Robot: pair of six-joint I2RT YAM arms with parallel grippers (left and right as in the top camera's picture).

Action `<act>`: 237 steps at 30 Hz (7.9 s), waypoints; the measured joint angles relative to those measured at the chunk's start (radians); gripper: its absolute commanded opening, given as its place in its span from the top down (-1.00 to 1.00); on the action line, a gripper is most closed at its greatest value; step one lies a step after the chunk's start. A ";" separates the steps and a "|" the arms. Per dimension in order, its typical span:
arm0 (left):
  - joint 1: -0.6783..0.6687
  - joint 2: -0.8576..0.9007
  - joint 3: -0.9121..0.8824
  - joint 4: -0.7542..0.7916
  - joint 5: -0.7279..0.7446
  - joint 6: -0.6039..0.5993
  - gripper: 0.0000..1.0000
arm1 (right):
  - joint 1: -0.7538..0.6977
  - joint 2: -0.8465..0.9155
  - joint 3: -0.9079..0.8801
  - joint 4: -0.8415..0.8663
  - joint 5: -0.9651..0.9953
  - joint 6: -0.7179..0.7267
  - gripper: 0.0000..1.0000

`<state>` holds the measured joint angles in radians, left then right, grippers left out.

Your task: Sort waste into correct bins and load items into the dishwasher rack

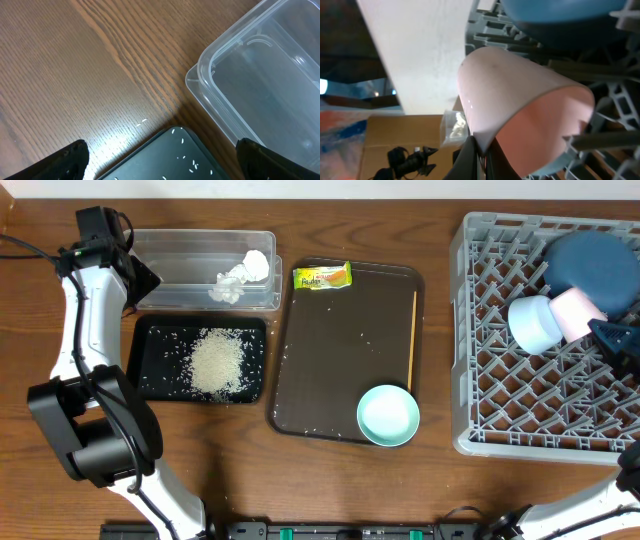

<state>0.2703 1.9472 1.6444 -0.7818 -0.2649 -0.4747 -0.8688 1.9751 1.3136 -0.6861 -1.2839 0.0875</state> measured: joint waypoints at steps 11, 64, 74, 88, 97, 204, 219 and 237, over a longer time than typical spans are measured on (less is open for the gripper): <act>0.000 0.000 0.000 0.000 0.000 0.000 -0.92 | -0.011 -0.113 -0.010 -0.019 0.231 0.041 0.72; 0.000 0.000 0.000 0.000 0.000 0.000 -0.92 | 0.632 -0.280 -0.014 0.189 1.412 0.140 0.97; 0.000 0.000 0.000 0.000 0.000 0.000 -0.92 | 0.626 -0.280 -0.013 0.092 1.492 0.147 0.98; 0.000 0.000 0.000 0.000 0.000 0.000 -0.92 | 0.613 -0.281 0.126 -0.188 1.517 0.198 0.97; 0.000 0.000 0.000 0.000 0.000 0.000 -0.92 | 0.604 -0.282 0.129 -0.196 1.536 0.209 0.97; 0.000 0.000 0.000 0.000 0.000 0.000 -0.92 | 0.502 -0.322 0.087 -0.177 1.639 0.297 0.98; 0.000 0.000 0.000 0.000 0.000 0.000 -0.92 | 0.571 -0.328 0.087 -0.140 1.319 0.232 0.79; 0.000 0.000 0.000 0.000 0.000 0.000 -0.92 | 0.583 -0.156 0.086 -0.040 1.371 0.261 0.98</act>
<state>0.2703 1.9472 1.6444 -0.7822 -0.2649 -0.4751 -0.2859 1.8194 1.3994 -0.7261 0.0872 0.3489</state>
